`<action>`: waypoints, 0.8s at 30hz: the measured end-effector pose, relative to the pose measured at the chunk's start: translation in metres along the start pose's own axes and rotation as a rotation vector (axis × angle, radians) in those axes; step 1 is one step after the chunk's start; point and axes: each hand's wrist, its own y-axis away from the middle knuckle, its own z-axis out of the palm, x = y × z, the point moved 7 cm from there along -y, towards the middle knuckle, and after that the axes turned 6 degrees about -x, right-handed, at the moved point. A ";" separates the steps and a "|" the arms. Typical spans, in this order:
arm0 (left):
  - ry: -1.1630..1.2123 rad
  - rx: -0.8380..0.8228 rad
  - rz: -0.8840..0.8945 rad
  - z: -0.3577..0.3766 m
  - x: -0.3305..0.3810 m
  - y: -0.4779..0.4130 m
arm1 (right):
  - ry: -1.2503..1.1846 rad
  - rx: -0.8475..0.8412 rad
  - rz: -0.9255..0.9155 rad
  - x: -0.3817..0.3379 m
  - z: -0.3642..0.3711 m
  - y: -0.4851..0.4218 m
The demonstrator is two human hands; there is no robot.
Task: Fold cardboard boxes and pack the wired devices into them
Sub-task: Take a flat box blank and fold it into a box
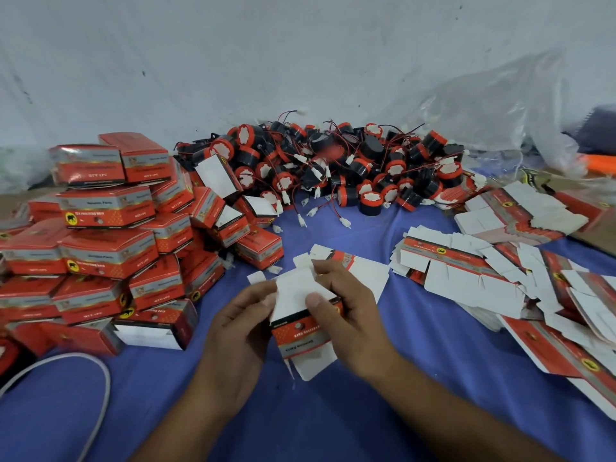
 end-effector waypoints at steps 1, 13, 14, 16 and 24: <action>0.027 -0.002 -0.028 0.000 0.000 0.000 | 0.009 -0.007 -0.026 -0.003 0.001 0.000; -0.143 0.030 -0.035 -0.011 0.000 0.000 | -0.152 -0.435 0.139 0.006 0.020 0.001; -0.167 0.004 0.017 -0.008 0.001 0.000 | -0.142 -0.426 0.135 0.006 0.020 0.000; -0.292 -0.022 0.130 -0.002 0.004 0.001 | -0.119 -0.367 0.155 0.011 0.020 0.000; -0.702 -0.186 0.264 0.019 0.005 0.018 | -0.029 -0.153 0.256 0.029 0.006 0.001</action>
